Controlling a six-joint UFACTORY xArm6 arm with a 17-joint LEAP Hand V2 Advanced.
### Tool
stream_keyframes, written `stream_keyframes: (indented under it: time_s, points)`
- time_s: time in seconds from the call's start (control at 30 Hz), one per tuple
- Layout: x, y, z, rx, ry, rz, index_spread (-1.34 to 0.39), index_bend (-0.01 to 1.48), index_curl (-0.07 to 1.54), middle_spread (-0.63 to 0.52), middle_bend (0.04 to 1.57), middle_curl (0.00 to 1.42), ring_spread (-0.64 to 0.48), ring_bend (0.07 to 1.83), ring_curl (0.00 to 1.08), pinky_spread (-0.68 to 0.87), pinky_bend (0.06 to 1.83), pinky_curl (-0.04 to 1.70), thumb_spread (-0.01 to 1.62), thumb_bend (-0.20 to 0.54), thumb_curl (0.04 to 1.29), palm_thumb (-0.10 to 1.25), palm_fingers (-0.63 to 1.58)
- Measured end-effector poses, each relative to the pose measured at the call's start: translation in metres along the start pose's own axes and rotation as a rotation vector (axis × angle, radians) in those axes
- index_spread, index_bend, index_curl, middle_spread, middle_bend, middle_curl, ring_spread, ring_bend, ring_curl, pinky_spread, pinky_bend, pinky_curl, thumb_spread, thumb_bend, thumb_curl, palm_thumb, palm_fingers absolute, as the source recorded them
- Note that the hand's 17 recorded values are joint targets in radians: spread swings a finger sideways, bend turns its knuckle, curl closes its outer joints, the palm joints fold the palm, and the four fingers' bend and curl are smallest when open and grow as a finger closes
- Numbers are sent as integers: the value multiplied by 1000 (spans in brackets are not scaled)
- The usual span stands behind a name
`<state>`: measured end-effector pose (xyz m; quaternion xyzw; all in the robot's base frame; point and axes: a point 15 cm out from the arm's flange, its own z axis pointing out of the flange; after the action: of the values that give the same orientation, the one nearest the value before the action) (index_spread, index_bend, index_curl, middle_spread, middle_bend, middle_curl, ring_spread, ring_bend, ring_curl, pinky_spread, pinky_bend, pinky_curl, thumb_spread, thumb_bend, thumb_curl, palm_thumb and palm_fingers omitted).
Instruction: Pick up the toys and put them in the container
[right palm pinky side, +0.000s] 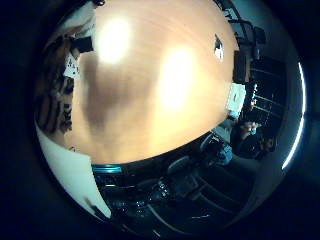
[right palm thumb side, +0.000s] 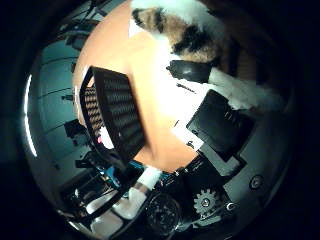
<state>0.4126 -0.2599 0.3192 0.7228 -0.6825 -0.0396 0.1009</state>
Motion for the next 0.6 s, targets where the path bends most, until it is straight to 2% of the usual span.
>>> stream_keyframes:
  time_s: [0.4, 0.6]
  points:
    - [-24, 110, -154, 110, 110, 28, -291, 1009, 920, -199, 1236, 924, -237, 1365, 723, -247, 1141, 890, 1192, -12, 535, 1050, 1059]
    - [-72, 130, -202, 213, 165, -48, -292, 997, 927, -200, 1228, 934, -237, 1357, 729, -251, 1120, 923, 1195, -10, 550, 1043, 1069]
